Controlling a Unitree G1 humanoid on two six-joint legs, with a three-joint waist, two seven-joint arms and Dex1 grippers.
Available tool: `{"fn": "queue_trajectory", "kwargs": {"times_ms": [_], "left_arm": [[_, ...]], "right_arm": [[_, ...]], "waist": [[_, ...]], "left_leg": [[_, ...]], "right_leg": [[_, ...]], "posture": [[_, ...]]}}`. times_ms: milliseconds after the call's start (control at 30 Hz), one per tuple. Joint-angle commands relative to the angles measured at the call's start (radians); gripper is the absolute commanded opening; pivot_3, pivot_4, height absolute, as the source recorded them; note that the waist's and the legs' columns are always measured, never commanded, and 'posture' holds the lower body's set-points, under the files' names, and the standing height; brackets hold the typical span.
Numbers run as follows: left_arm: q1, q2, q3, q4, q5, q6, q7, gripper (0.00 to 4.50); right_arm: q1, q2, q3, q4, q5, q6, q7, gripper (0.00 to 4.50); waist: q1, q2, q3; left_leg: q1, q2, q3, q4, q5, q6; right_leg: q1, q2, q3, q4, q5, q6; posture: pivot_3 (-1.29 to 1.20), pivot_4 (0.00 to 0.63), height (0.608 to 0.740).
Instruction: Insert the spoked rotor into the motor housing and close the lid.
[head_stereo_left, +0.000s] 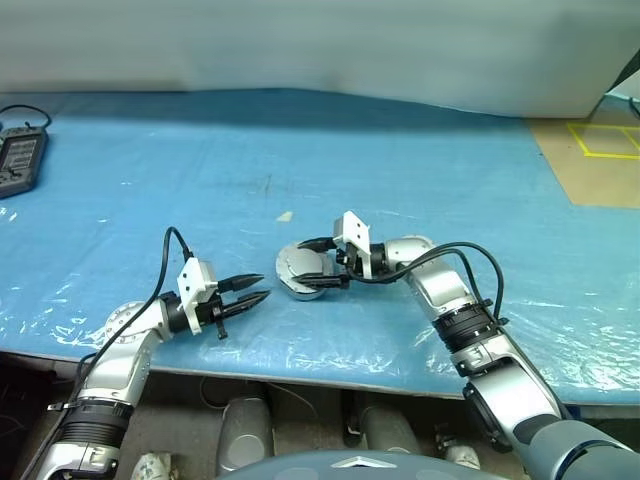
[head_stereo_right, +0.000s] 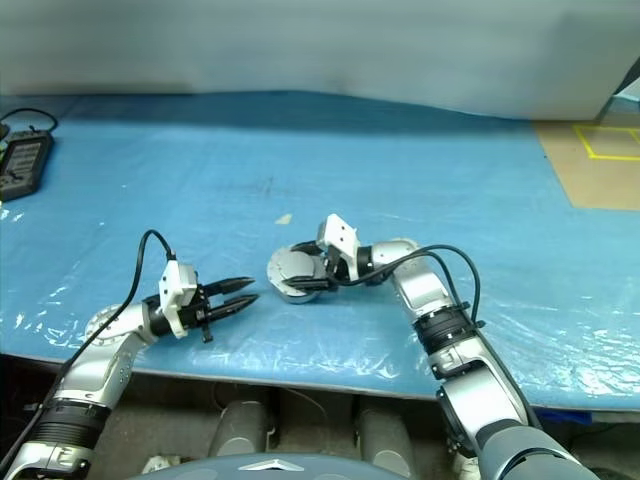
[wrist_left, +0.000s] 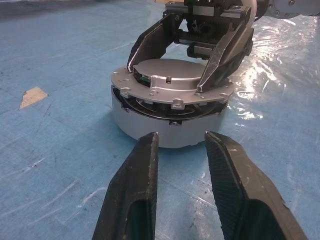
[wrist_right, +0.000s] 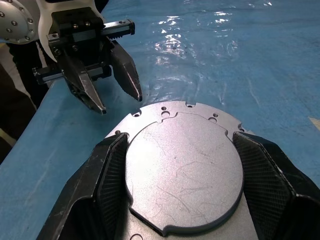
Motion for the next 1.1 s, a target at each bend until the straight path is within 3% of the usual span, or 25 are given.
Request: {"fn": "queue_trajectory", "kwargs": {"times_ms": [33,1100], "left_arm": [[-0.001,0.000,0.016,-0.031,-0.021,-0.006,-0.003,1.54],[0.000,-0.002,0.015,-0.018,-0.027,0.001,-0.008,1.54]], "right_arm": [[-0.012,-0.026,0.001,-0.001,-0.007,0.013,0.017,2.98],[-0.021,-0.048,0.071,0.043,-0.121,-0.001,-0.079,2.98]], "waist": [[0.001,0.000,0.000],[0.000,-0.001,-0.001]], "left_leg": [[0.000,0.000,0.000,0.000,0.000,0.000],[0.009,0.000,0.000,0.000,0.000,0.000]], "right_leg": [[0.000,0.000,0.000,0.000,0.000,0.000],[0.008,0.000,0.000,0.000,0.000,0.001]], "posture": [[0.00,0.150,0.740],[0.00,0.150,0.740]]}}
